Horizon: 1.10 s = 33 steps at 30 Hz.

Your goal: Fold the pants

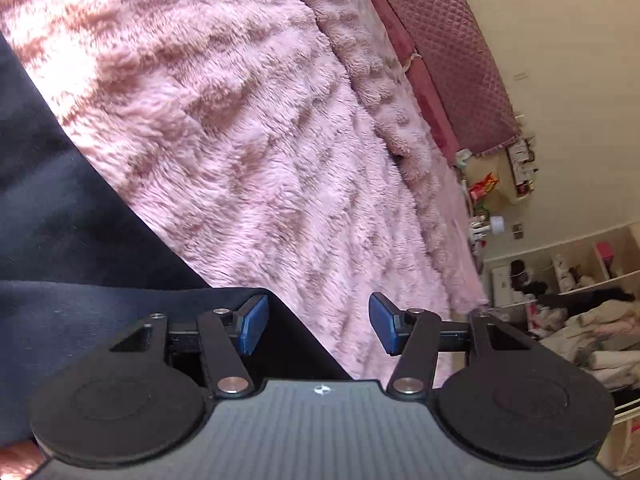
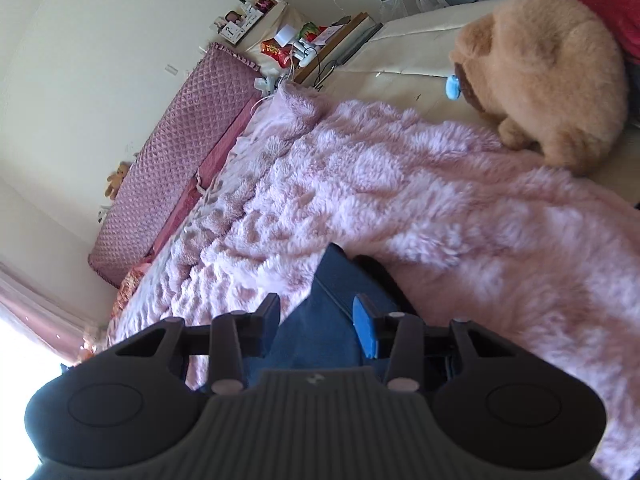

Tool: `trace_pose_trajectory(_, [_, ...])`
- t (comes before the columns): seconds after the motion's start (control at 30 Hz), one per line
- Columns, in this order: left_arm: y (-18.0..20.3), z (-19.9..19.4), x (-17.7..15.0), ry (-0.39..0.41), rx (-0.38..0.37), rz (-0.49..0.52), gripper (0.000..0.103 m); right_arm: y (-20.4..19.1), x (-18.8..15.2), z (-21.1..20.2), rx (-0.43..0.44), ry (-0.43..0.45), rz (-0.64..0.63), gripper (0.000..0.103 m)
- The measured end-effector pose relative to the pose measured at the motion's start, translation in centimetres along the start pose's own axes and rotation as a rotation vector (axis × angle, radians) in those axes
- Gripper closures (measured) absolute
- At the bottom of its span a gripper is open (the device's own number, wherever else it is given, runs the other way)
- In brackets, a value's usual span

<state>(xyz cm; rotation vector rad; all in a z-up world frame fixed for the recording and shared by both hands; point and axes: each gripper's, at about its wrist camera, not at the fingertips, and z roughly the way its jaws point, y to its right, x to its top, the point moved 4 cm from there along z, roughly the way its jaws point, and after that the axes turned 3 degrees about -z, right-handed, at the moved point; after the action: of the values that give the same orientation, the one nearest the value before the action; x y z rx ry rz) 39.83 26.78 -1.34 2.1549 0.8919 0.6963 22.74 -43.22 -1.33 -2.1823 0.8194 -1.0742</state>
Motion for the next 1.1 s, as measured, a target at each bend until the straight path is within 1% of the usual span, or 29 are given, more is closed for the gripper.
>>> trace_pose_trajectory(0.03, [0.5, -0.6, 0.1, 0.007, 0.077, 0.059, 0.036, 0.2, -0.7, -1.0, -0.003, -0.007, -0.016, 0.065])
trace_pose_trajectory(0.07, [0.9, -0.9, 0.0, -0.012, 0.176, 0.119, 0.030, 0.5, -1.5, -2.1, -0.002, -0.008, -0.033, 0.065])
trace_pose_trajectory(0.1, [1.1, -0.7, -0.1, -0.074, 0.330, 0.171, 0.029, 0.6, -2.1, -3.0, -0.003, -0.009, -0.052, 0.065])
trace_pose_trajectory(0.13, [1.0, -0.6, -0.3, -0.127, 0.466, 0.204, 0.034, 0.6, -2.9, -3.8, -0.005, -0.015, -0.072, 0.065])
trace_pose_trajectory(0.17, [0.8, -1.0, -0.7, -0.151, 0.600, 0.249, 0.038, 0.5, -3.4, -4.4, -0.003, -0.024, -0.090, 0.065])
trace_pose_trajectory(0.2, [0.9, -1.8, -1.0, -0.124, 0.629, 0.295, 0.038, 0.3, -4.3, -5.0, 0.002, -0.037, -0.112, 0.065])
trace_pose_trajectory(0.27, [1.7, -4.3, -1.7, -0.067, 0.605, 0.370, 0.036, -0.5, -5.7, -5.9, 0.013, -0.070, -0.163, 0.065])
trace_pose_trajectory(0.33, [2.0, -7.1, -2.5, -0.017, 0.583, 0.404, 0.033, -2.3, -7.4, -6.6, 0.037, -0.100, -0.246, 0.065])
trace_pose_trajectory(0.4, [2.0, -10.0, -3.6, 0.042, 0.605, 0.455, 0.032, -4.5, -9.1, -6.9, 0.054, -0.125, -0.339, 0.065])
trace_pose_trajectory(0.47, [1.7, -12.5, -4.8, 0.080, 0.629, 0.504, 0.032, -7.9, -11.3, -7.4, 0.068, -0.107, -0.456, 0.067])
trace_pose_trajectory(0.5, [1.2, -13.5, -5.3, 0.093, 0.633, 0.512, 0.033, -9.5, -12.4, -7.6, 0.084, -0.107, -0.511, 0.068])
trace_pose_trajectory(0.6, [-0.3, -16.7, -6.6, 0.142, 0.626, 0.503, 0.033, -14.8, -16.3, -7.4, 0.162, -0.149, -0.665, 0.070])
trace_pose_trajectory(0.73, [-3.6, -19.3, -7.4, 0.168, 0.603, 0.463, 0.033, -21.6, -22.1, -6.4, 0.217, -0.173, -0.855, 0.070])
trace_pose_trajectory(0.8, [-5.6, -20.4, -7.6, 0.191, 0.603, 0.424, 0.033, -24.6, -25.2, -6.0, 0.240, -0.153, -0.970, 0.070])
trace_pose_trajectory(0.87, [-7.9, -21.6, -7.6, 0.218, 0.625, 0.378, 0.033, -28.2, -29.6, -6.4, 0.256, -0.067, -1.161, 0.074])
trace_pose_trajectory(0.93, [-10.2, -22.3, -7.3, 0.240, 0.653, 0.339, 0.033, -31.1, -33.8, -6.4, 0.303, 0.005, -1.331, 0.075])
trace_pose_trajectory(1.0, [-13.0, -23.2, -7.0, 0.255, 0.669, 0.282, 0.033, -33.4, -37.6, -6.2, 0.359, 0.020, -1.440, 0.077])
trace_pose_trajectory(1.03, [-14.4, -23.5, -6.7, 0.255, 0.664, 0.242, 0.033, -34.6, -39.9, -5.8, 0.390, 0.026, -1.499, 0.079])
trace_pose_trajectory(1.07, [-15.7, -23.7, -6.4, 0.254, 0.653, 0.202, 0.034, -35.4, -41.6, -5.6, 0.414, 0.032, -1.544, 0.080])
trace_pose_trajectory(1.1, [-16.7, -23.9, -6.3, 0.255, 0.638, 0.172, 0.034, -36.5, -44.0, -5.2, 0.441, 0.043, -1.609, 0.080])
